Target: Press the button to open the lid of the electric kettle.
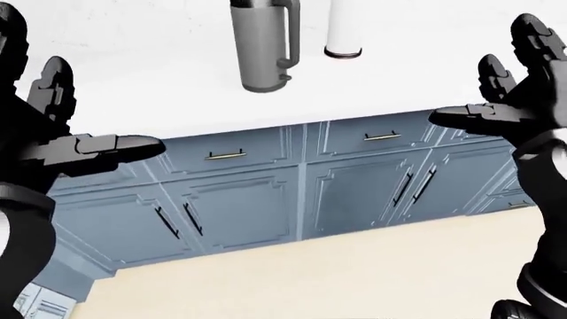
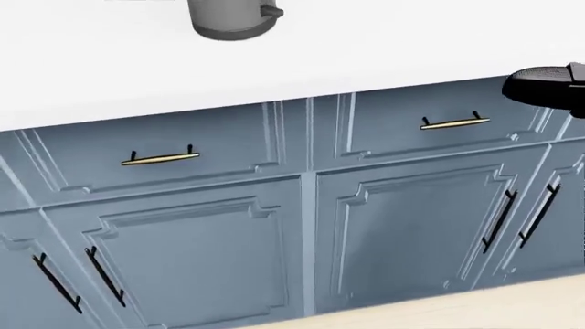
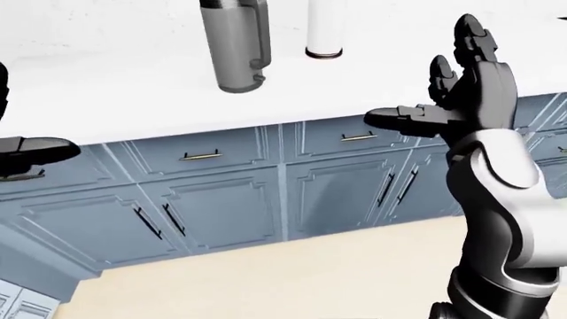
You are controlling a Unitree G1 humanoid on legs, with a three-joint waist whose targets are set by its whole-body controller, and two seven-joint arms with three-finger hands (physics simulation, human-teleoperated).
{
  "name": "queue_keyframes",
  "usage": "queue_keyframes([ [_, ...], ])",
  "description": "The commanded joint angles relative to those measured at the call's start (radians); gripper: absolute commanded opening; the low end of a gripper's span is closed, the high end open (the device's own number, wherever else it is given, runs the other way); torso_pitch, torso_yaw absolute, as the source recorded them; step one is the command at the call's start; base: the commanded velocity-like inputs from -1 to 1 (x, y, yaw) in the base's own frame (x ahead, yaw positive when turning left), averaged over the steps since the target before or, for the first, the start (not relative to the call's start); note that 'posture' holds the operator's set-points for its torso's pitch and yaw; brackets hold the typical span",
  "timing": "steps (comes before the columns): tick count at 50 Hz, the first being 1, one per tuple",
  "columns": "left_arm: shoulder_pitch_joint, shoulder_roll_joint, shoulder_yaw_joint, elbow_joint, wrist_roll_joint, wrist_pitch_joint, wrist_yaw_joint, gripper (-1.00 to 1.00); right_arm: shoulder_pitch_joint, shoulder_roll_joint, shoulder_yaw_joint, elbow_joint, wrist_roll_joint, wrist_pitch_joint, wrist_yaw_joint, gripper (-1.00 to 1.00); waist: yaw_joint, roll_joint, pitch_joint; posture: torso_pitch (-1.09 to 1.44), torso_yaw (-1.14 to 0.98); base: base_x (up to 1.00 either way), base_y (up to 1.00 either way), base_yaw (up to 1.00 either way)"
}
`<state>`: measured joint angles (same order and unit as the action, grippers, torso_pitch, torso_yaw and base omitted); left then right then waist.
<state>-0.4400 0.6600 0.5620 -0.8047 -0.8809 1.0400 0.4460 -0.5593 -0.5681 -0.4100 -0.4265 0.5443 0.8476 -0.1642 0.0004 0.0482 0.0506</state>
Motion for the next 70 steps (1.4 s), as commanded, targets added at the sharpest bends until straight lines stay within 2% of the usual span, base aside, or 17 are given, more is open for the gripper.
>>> queue_keyframes([
  [1, -0.024, 0.016, 0.013, -0.026, 0.000, -0.034, -0.006, 1.00, -0.034, -0.023, -0.032, -0.032, -0.010, -0.034, -0.006, 1.00, -0.006, -0.005, -0.022, 0.00, 0.00, 0.02, 0.28, 0.00],
  [7, -0.032, 0.018, 0.011, -0.026, -0.004, -0.030, 0.000, 1.00, -0.033, -0.023, -0.035, -0.036, -0.011, -0.030, -0.003, 1.00, -0.005, -0.059, -0.015, 0.00, 0.00, 0.02, 0.27, 0.00],
  [9, -0.035, 0.021, 0.011, -0.027, -0.007, -0.028, 0.002, 1.00, -0.035, -0.022, -0.036, -0.040, -0.008, -0.025, -0.005, 1.00, -0.003, -0.100, -0.019, 0.00, 0.00, 0.02, 0.27, 0.00],
  [11, -0.037, 0.023, 0.008, -0.028, -0.008, -0.027, 0.003, 1.00, -0.037, -0.023, -0.037, -0.037, -0.008, -0.026, -0.006, 1.00, -0.011, -0.081, -0.021, 0.00, 0.00, 0.02, 0.26, 0.00],
  [13, -0.044, 0.026, 0.007, -0.028, -0.014, -0.023, 0.008, 1.00, -0.041, -0.028, -0.041, -0.034, -0.004, -0.023, -0.008, 1.00, -0.003, -0.093, -0.025, 0.00, 0.00, 0.02, 0.14, 0.00],
  [19, -0.040, 0.030, 0.009, -0.028, -0.018, -0.026, 0.009, 1.00, -0.039, -0.031, -0.042, -0.031, 0.002, -0.028, -0.011, 1.00, -0.026, 0.003, 0.000, 0.00, 0.00, 0.03, 0.02, 0.00],
  [20, -0.041, 0.032, 0.009, -0.028, -0.018, -0.026, 0.009, 1.00, -0.040, -0.030, -0.042, -0.029, 0.002, -0.030, -0.012, 1.00, -0.016, -0.021, -0.012, 0.00, 0.00, 0.06, 0.00, 0.00],
  [22, -0.039, 0.032, 0.010, -0.028, -0.018, -0.027, 0.010, 1.00, -0.037, -0.028, -0.044, -0.028, 0.012, -0.030, -0.015, 1.00, -0.010, 0.003, -0.018, 0.00, 0.00, 0.06, 0.00, 0.00],
  [28, -0.040, 0.031, 0.007, -0.029, -0.018, -0.027, 0.011, 1.00, -0.031, -0.030, -0.042, -0.021, 0.020, -0.037, -0.020, 1.00, 0.005, -0.046, -0.006, 0.00, 0.00, 0.12, 0.00, 0.00],
  [31, -0.041, 0.032, 0.006, -0.027, -0.017, -0.028, 0.010, 1.00, -0.030, -0.029, -0.039, -0.019, 0.017, -0.041, -0.018, 1.00, 0.009, -0.112, -0.014, 0.00, 0.00, 0.18, 0.00, 0.00],
  [40, -0.044, 0.041, 0.014, -0.029, -0.036, -0.023, 0.021, 1.00, -0.032, -0.031, -0.041, -0.021, 0.020, -0.039, -0.019, 1.00, 0.002, -0.054, -0.002, 0.00, 0.00, 0.19, 0.00, 0.00],
  [45, -0.040, 0.042, 0.016, -0.030, -0.043, -0.027, 0.025, 1.00, -0.032, -0.031, -0.042, -0.024, 0.021, -0.037, -0.020, 1.00, -0.017, 0.038, -0.024, 0.00, 0.00, 0.19, 0.00, 0.00],
  [54, -0.039, 0.050, 0.017, -0.029, -0.055, -0.029, 0.032, 1.00, -0.032, -0.030, -0.042, -0.028, 0.025, -0.035, -0.024, 1.00, 0.007, -0.025, -0.008, 0.00, 0.00, 0.19, 0.00, 0.00],
  [58, -0.042, 0.054, 0.016, -0.027, -0.061, -0.030, 0.035, 1.00, -0.033, -0.031, -0.042, -0.027, 0.026, -0.033, -0.025, 1.00, 0.016, -0.108, -0.023, 0.00, 0.00, 0.19, 0.00, 0.00],
  [59, -0.043, 0.055, 0.017, -0.027, -0.063, -0.030, 0.036, 1.00, -0.034, -0.032, -0.043, -0.028, 0.027, -0.032, -0.026, 1.00, 0.012, -0.088, -0.018, 0.00, 0.00, 0.19, 0.00, 0.00],
  [66, -0.046, 0.061, 0.017, -0.026, -0.074, -0.030, 0.046, 1.00, -0.030, -0.032, -0.045, -0.028, 0.029, -0.035, -0.026, 1.00, -0.001, -0.056, -0.004, 0.00, 0.00, 0.19, 0.00, 0.00],
  [70, -0.042, 0.063, 0.018, -0.027, -0.077, -0.034, 0.048, 1.00, -0.030, -0.032, -0.044, -0.029, 0.029, -0.035, -0.027, 1.00, -0.012, 0.007, -0.007, 0.00, 0.00, 0.19, 0.00, 0.00],
])
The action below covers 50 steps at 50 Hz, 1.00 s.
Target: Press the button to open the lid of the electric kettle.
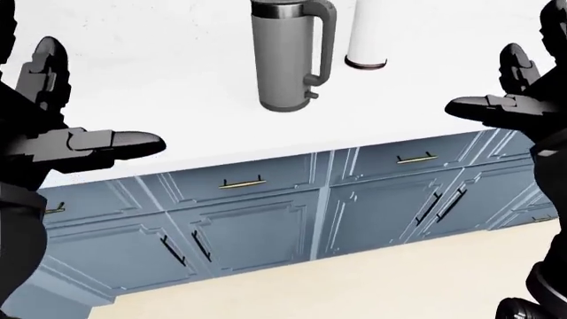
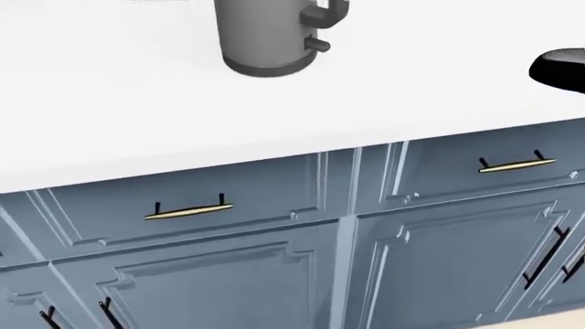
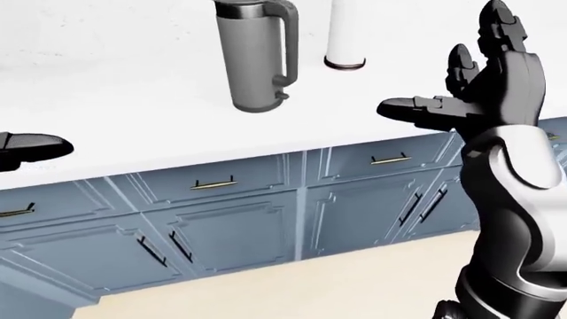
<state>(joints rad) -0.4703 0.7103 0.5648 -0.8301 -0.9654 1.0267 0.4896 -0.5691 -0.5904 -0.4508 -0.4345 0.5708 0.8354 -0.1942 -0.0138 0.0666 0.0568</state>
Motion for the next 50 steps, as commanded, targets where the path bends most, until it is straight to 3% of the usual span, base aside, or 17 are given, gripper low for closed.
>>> queue_keyframes([
  [1, -0.013, 0.013, 0.015, 0.000, 0.005, -0.021, 0.006, 1.00, -0.019, -0.009, -0.003, -0.020, 0.002, -0.024, 0.003, 1.00, 0.001, 0.022, -0.027, 0.00, 0.00, 0.20, 0.00, 0.00],
  [4, -0.015, 0.018, 0.016, 0.003, -0.004, -0.023, 0.012, 1.00, -0.019, -0.009, -0.002, -0.017, 0.000, -0.026, 0.003, 1.00, 0.010, 0.012, -0.015, 0.00, 0.00, 0.19, 0.00, 0.00],
  [10, -0.013, 0.021, 0.015, 0.004, -0.010, -0.028, 0.015, 1.00, -0.022, -0.010, -0.001, -0.017, 0.001, -0.024, 0.004, 1.00, 0.023, -0.041, -0.015, 0.00, 0.00, 0.19, 0.00, 0.00],
  [12, -0.011, 0.022, 0.015, 0.004, -0.009, -0.031, 0.015, 1.00, -0.020, -0.009, -0.001, -0.018, 0.000, -0.026, 0.005, 1.00, 0.027, -0.069, -0.015, 0.00, 0.00, 0.19, 0.00, 0.00],
  [14, -0.012, 0.023, 0.014, 0.004, -0.011, -0.030, 0.017, 1.00, -0.022, -0.010, -0.001, -0.018, 0.000, -0.025, 0.005, 1.00, 0.030, -0.124, -0.029, 0.00, 0.00, 0.19, 0.00, 0.00],
  [23, -0.013, 0.029, 0.018, 0.004, -0.020, -0.032, 0.024, 1.00, -0.030, -0.013, -0.001, -0.022, 0.004, -0.016, 0.001, 1.00, 0.012, -0.067, -0.009, 0.00, 0.00, 0.19, 0.00, 0.00],
  [26, -0.012, 0.032, 0.021, 0.004, -0.027, -0.032, 0.027, 1.00, -0.026, -0.012, 0.001, -0.028, 0.004, -0.015, 0.001, 1.00, 0.003, -0.019, -0.012, 0.00, 0.00, 0.19, 0.00, 0.00],
  [28, -0.011, 0.033, 0.019, 0.004, -0.029, -0.033, 0.029, 1.00, -0.025, -0.013, 0.000, -0.029, 0.004, -0.014, 0.003, 1.00, -0.005, 0.019, -0.037, 0.00, 0.00, 0.20, 0.00, 0.00],
  [29, -0.010, 0.034, 0.017, 0.004, -0.028, -0.034, 0.028, 1.00, -0.024, -0.013, 0.000, -0.027, 0.003, -0.016, 0.005, 1.00, 0.011, 0.002, -0.021, 0.00, 0.00, 0.19, 0.00, 0.00],
  [30, -0.011, 0.035, 0.017, 0.004, -0.028, -0.034, 0.029, 1.00, -0.023, -0.012, 0.001, -0.028, 0.002, -0.016, 0.006, 1.00, 0.006, 0.015, -0.015, 0.00, 0.00, 0.20, 0.00, 0.00],
  [37, -0.013, 0.039, 0.014, 0.007, -0.031, -0.035, 0.033, 1.00, -0.022, -0.013, -0.003, -0.035, 0.003, -0.012, 0.009, 1.00, 0.023, -0.047, -0.014, 0.00, 0.00, 0.19, 0.00, 0.00],
  [39, -0.015, 0.041, 0.017, 0.009, -0.033, -0.035, 0.033, 1.00, -0.026, -0.013, -0.001, -0.036, 0.004, -0.010, 0.007, 1.00, 0.029, -0.080, -0.017, 0.00, 0.00, 0.20, 0.00, 0.00],
  [41, -0.012, 0.038, 0.014, 0.006, -0.031, -0.038, 0.033, 1.00, -0.020, -0.009, 0.002, -0.043, 0.003, -0.009, 0.008, 1.00, 0.029, -0.144, -0.037, 0.00, 0.00, 0.19, 0.00, 0.00],
  [42, -0.014, 0.039, 0.014, 0.007, -0.033, -0.036, 0.034, 1.00, -0.020, -0.009, 0.001, -0.042, 0.002, -0.009, 0.009, 1.00, 0.019, -0.094, -0.021, 0.00, 0.00, 0.19, 0.00, 0.00],
  [43, -0.017, 0.041, 0.014, 0.007, -0.035, -0.035, 0.036, 1.00, -0.021, -0.010, -0.001, -0.042, 0.003, -0.008, 0.009, 1.00, 0.024, -0.117, -0.019, 0.00, 0.00, 0.19, 0.00, 0.00],
  [44, -0.018, 0.041, 0.013, 0.006, -0.037, -0.035, 0.038, 1.00, -0.022, -0.010, 0.000, -0.044, 0.003, -0.006, 0.008, 1.00, 0.017, -0.113, -0.024, 0.00, 0.00, 0.20, 0.00, 0.00],
  [50, -0.013, 0.040, 0.011, 0.005, -0.038, -0.038, 0.039, 1.00, -0.025, -0.008, 0.002, -0.047, 0.003, -0.002, 0.007, 1.00, 0.010, -0.061, -0.009, 0.00, 0.00, 0.19, 0.00, 0.00],
])
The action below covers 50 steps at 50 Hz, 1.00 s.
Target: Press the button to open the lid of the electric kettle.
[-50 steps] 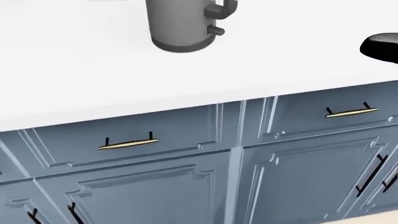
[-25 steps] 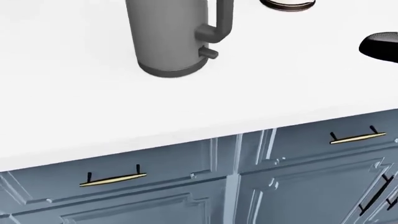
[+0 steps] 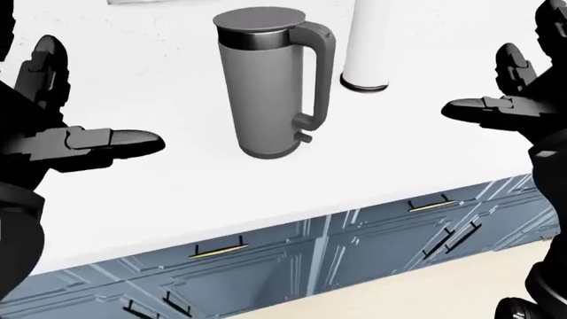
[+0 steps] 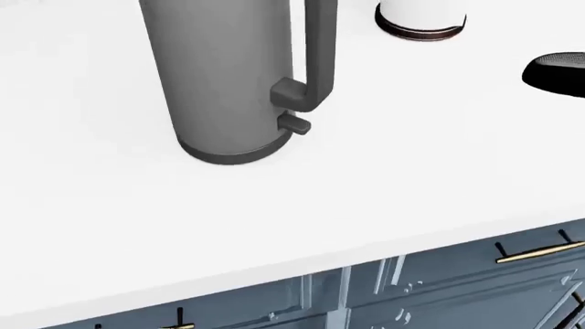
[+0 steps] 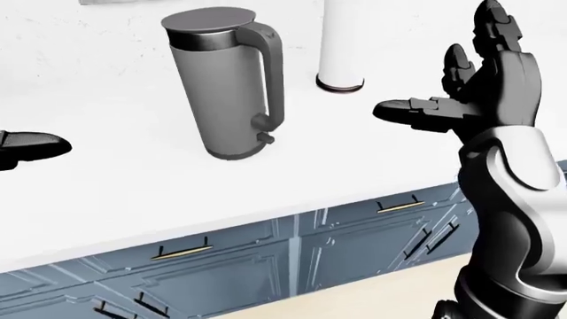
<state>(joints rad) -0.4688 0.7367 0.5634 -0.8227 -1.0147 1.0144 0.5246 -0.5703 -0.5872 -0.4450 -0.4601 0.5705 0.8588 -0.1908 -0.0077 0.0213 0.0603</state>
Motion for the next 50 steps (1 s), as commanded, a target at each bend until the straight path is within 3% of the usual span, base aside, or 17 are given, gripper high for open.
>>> queue_keyframes([
  [1, -0.014, 0.013, 0.013, -0.002, 0.012, -0.026, 0.003, 1.00, -0.025, -0.012, -0.004, -0.021, 0.003, -0.026, 0.003, 1.00, 0.001, -0.002, -0.012, 0.00, 0.00, 0.20, 0.00, 0.00],
  [4, -0.017, 0.017, 0.018, -0.002, 0.004, -0.023, 0.007, 1.00, -0.029, -0.013, -0.005, -0.027, 0.008, -0.018, 0.000, 1.00, -0.006, 0.075, -0.034, 0.00, 0.00, 0.19, 0.00, 0.00],
  [5, -0.017, 0.017, 0.019, -0.002, 0.002, -0.023, 0.008, 1.00, -0.029, -0.013, -0.006, -0.027, 0.008, -0.019, 0.000, 1.00, 0.004, 0.043, -0.028, 0.00, 0.00, 0.20, 0.00, 0.00],
  [7, -0.019, 0.020, 0.020, 0.000, -0.003, -0.023, 0.011, 1.00, -0.028, -0.014, -0.005, -0.026, 0.007, -0.019, 0.001, 1.00, 0.005, 0.059, -0.022, 0.00, 0.00, 0.18, 0.04, 0.00],
  [13, -0.018, 0.024, 0.019, 0.001, -0.007, -0.028, 0.014, 1.00, -0.030, -0.015, -0.005, -0.024, 0.008, -0.020, 0.001, 1.00, 0.019, -0.005, -0.016, 0.00, 0.00, 0.19, 0.05, 0.00],
  [16, -0.018, 0.029, 0.022, 0.003, -0.010, -0.029, 0.015, 1.00, -0.033, -0.017, -0.005, -0.021, 0.007, -0.021, 0.001, 1.00, 0.024, -0.068, -0.027, 0.00, 0.00, 0.19, 0.05, 0.00],
  [17, -0.019, 0.031, 0.022, 0.003, -0.011, -0.029, 0.016, 1.00, -0.032, -0.018, -0.007, -0.021, 0.008, -0.021, 0.001, 1.00, 0.028, -0.073, -0.039, 0.00, 0.00, 0.20, 0.05, 0.00],
  [18, -0.020, 0.034, 0.024, 0.003, -0.014, -0.029, 0.018, 1.00, -0.032, -0.018, -0.006, -0.020, 0.007, -0.023, 0.001, 1.00, 0.014, -0.056, -0.022, 0.00, 0.00, 0.18, 0.05, 0.00],
  [19, -0.020, 0.036, 0.026, 0.002, -0.017, -0.029, 0.021, 1.00, -0.033, -0.019, -0.006, -0.020, 0.007, -0.023, 0.001, 1.00, 0.017, -0.069, -0.020, 0.00, 0.00, 0.19, 0.05, 0.00],
  [22, -0.017, 0.037, 0.025, 0.003, -0.019, -0.032, 0.023, 1.00, -0.031, -0.022, -0.005, -0.018, 0.005, -0.026, 0.004, 1.00, 0.008, -0.051, -0.025, 0.00, 0.00, 0.19, 0.05, 0.00],
  [25, -0.016, 0.042, 0.026, 0.001, -0.023, -0.033, 0.027, 1.00, -0.028, -0.022, -0.006, -0.023, 0.004, -0.027, 0.008, 1.00, -0.003, -0.031, 0.001, 0.00, 0.00, 0.05, 0.00, 0.00],
  [28, -0.006, 0.047, 0.024, -0.003, 0.023, -0.050, 0.015, 1.00, -0.031, -0.021, -0.011, -0.023, 0.009, -0.032, 0.006, 1.00, -0.014, 0.028, -0.007, 0.00, 0.00, 0.00, 0.00, 0.00],
  [29, -0.005, 0.044, 0.023, -0.004, 0.033, -0.052, 0.009, 1.00, -0.031, -0.022, -0.010, -0.022, 0.009, -0.034, 0.005, 1.00, -0.018, 0.011, -0.003, 0.00, 0.00, 0.00, 0.00, 0.00],
  [32, 0.002, 0.045, 0.007, -0.017, 0.116, -0.060, -0.018, 1.00, -0.031, -0.024, -0.009, -0.018, 0.009, -0.038, 0.005, 1.00, -0.007, -0.003, -0.013, 0.00, 0.00, 0.00, 0.00, 0.00],
  [34, -0.011, 0.016, 0.023, -0.018, 0.088, -0.035, -0.022, 1.00, -0.032, -0.025, -0.009, -0.018, 0.009, -0.038, 0.003, 1.00, -0.005, -0.012, -0.012, 0.00, 0.00, 0.00, 0.00, 0.00],
  [40, -0.006, 0.019, 0.055, -0.034, 0.053, -0.051, -0.034, 1.00, -0.034, -0.030, -0.008, -0.008, -0.003, -0.039, 0.003, 1.00, 0.009, -0.017, -0.013, 0.00, 0.00, 0.00, 0.00, 0.00],
  [50, 0.007, 0.031, 0.049, -0.027, 0.022, -0.073, -0.022, 1.00, -0.036, -0.027, -0.002, -0.007, -0.022, -0.033, 0.008, 1.00, 0.009, -0.017, -0.022, -0.03, 0.00, 0.00, 0.00, 0.00],
])
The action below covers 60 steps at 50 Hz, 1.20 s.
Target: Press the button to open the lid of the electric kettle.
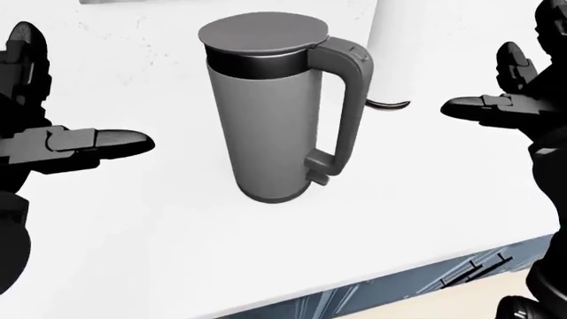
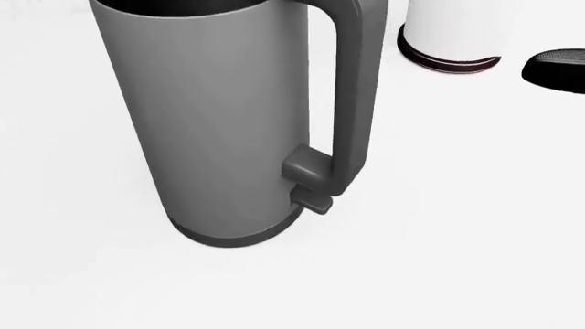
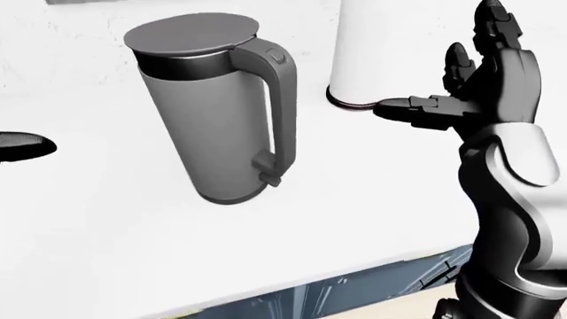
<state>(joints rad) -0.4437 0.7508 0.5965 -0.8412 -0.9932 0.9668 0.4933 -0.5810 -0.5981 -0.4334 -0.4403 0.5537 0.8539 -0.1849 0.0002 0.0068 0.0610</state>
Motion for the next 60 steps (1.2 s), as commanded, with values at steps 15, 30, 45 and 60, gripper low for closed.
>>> queue_keyframes([
  [15, -0.018, 0.035, 0.018, 0.006, -0.067, -0.055, 0.058, 1.00, -0.032, -0.012, -0.007, -0.023, -0.046, -0.020, 0.019, 1.00, -0.002, -0.001, -0.105, -0.18, 0.00, 0.00, 0.00, 0.00],
  [30, -0.012, 0.040, 0.009, 0.000, -0.060, -0.067, 0.052, 1.00, -0.037, -0.007, -0.010, -0.026, -0.050, -0.011, 0.021, 1.00, 0.007, -0.002, -0.194, -0.26, 0.00, 0.00, 0.00, 0.00],
  [45, -0.035, 0.069, -0.010, 0.005, -0.103, -0.059, 0.093, 1.00, -0.137, -0.036, 0.059, 0.030, -0.113, -0.006, 0.076, 1.00, 0.013, 0.000, -0.219, -0.26, 0.00, 0.00, 0.00, 0.00],
  [60, -0.073, 0.094, -0.031, 0.008, -0.151, -0.054, 0.132, 1.00, -0.315, -0.004, 0.143, 0.148, -0.235, -0.018, 0.166, 1.00, 0.015, 0.005, -0.218, -0.26, 0.00, 0.00, 0.00, 0.00],
])
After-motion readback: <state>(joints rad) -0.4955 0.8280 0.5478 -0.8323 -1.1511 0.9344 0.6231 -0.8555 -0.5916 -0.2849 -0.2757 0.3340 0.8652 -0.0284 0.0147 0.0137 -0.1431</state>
